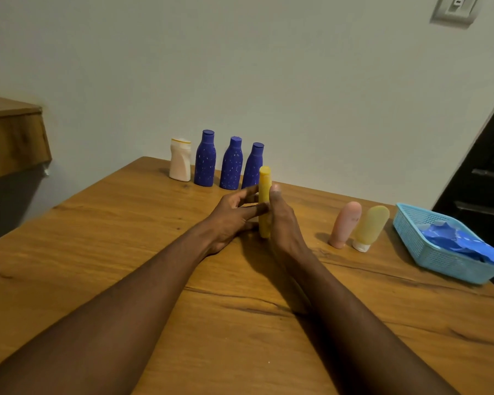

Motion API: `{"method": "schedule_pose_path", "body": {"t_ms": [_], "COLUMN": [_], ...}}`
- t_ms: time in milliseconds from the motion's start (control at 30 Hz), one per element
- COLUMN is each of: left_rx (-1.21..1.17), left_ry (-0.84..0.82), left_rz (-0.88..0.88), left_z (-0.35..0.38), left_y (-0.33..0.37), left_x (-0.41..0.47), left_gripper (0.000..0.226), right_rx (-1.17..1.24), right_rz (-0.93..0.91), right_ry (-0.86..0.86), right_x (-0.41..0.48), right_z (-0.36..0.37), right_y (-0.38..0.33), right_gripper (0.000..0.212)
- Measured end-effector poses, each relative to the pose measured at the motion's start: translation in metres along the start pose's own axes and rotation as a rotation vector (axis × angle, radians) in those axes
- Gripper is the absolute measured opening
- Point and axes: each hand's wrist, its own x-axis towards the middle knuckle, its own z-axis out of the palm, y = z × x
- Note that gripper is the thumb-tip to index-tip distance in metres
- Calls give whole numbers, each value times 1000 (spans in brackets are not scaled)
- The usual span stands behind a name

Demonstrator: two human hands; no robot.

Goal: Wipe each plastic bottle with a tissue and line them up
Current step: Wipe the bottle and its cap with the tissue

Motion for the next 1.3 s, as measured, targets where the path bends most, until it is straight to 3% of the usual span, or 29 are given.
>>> {"method": "schedule_pose_path", "body": {"t_ms": [133,200,367,467,600,867,1067,1167,1300], "left_rx": [-16,-22,-81,-89,-102,-114,-32,-52,-121], "left_ry": [14,24,15,-11,-27,-23,-54,-44,-43], "left_rz": [-51,-69,-105,-149,-191,-213,-222,-236,-240], "left_z": [2,1,5,8,12,11,14,13,12], "left_y": [1,2,4,3,5,9,8,8,11], "left_x": [2,3,3,2,-1,-4,-4,-5,-6], "left_gripper": [29,28,38,48,58,53,39,43,36], "right_rx": [-4,34,19,-134,-310,-149,-451,-413,-261], "right_rz": [-35,-109,-224,-374,-480,-246,-616,-567,-332], "right_ry": [85,155,419,516,502,551,472,495,558], "right_x": [-2,-5,0,7,12,25,20,22,26], "right_z": [-1,0,-3,-12,-19,-36,-30,-28,-39], "right_y": [5,4,-2,-4,-3,8,-3,-1,9], "right_gripper": [34,35,38,28,21,18,20,20,17]}}
